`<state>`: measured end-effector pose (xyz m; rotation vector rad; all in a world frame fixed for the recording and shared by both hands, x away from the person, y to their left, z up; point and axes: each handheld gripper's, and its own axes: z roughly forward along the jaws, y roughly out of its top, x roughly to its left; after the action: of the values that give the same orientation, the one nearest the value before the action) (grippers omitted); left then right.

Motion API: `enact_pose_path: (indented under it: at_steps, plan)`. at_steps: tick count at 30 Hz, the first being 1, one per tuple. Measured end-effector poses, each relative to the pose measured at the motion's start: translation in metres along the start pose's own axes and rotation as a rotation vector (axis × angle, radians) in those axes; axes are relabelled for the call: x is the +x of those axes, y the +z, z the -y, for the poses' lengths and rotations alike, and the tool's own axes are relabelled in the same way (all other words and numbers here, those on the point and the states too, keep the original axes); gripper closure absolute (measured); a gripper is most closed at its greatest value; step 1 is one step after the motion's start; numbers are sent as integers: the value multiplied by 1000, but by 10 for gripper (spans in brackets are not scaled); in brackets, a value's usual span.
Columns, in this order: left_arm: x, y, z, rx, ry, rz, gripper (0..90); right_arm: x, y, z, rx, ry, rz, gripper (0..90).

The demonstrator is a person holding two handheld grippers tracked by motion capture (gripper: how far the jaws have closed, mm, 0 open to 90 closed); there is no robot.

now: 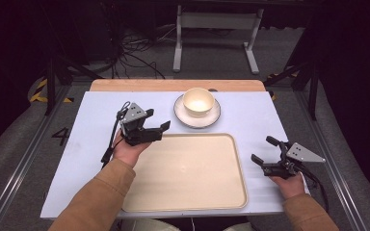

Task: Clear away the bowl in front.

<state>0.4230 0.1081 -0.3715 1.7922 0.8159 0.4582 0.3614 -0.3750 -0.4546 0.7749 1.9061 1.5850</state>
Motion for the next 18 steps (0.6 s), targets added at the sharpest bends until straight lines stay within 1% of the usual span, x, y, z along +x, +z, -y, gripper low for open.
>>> enact_pose_path:
  at_steps: [2,6,9,11,13,16,17,18]
  plan:
    - [0,5,-3,0,-6,1,232,0,0,0,0,-1,1,40]
    - [2,12,-8,4,-5,-6,235,0,0,0,2,1,0,39]
    - [3,22,-13,7,-5,-14,235,0,0,0,2,1,0,39]
    - [3,25,-14,7,1,-17,235,0,0,0,2,0,0,39]
    - [3,34,-20,10,-1,-24,234,0,0,0,3,0,-1,39]
    - [3,41,-25,21,3,-29,234,0,0,0,2,-1,-2,39]
    - [3,43,-26,28,6,-31,234,0,0,0,2,-1,-2,39]
    - [3,45,-27,30,18,-35,233,0,1,0,4,-1,-4,39]
